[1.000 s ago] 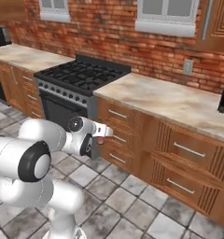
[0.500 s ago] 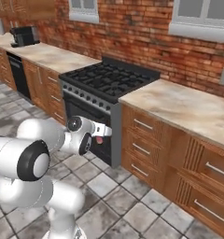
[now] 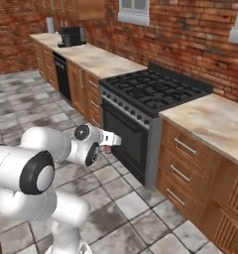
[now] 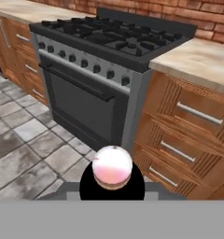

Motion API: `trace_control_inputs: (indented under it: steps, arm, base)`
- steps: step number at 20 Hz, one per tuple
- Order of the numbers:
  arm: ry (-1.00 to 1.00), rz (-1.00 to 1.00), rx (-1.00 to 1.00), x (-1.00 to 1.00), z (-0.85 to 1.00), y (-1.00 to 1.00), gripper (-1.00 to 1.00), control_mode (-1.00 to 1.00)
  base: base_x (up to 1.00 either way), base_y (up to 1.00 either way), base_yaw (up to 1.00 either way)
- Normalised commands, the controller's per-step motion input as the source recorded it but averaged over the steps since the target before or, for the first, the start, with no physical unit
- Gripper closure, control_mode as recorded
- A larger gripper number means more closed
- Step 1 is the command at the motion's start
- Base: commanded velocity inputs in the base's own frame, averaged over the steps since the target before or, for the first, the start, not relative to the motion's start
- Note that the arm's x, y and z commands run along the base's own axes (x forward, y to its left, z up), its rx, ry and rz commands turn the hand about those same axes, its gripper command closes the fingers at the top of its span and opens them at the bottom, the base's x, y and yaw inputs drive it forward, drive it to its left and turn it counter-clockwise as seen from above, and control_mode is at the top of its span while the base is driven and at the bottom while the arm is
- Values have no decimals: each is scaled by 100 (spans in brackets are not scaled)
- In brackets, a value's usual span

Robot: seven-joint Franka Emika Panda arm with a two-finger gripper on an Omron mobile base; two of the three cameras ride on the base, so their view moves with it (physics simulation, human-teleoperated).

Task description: Place the large bottle from the dining counter next to the other large bottle outside the sink, and place the small bottle from the dining counter next to the other small bottle inside the sink.

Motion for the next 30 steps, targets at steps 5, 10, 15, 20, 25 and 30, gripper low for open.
trace_control_inputs:
  steps: [5,10,15,20,25,30]
  arm:
    - [0,0,0,0,0,0,100,100]
    - [0,0,0,0,0,0,100,100]
    - [0,0,0,0,0,0,100,100]
    - [0,0,0,0,0,0,100,100]
    - [0,0,0,0,0,0,100,100]
    - [0,0,0,0,0,0,100,100]
  base:
    - [50,-11,32]
    - [60,-37,23]
    - [65,-20,20]
    - [73,0,18]
    - [86,10,18]
    - [93,18,18]
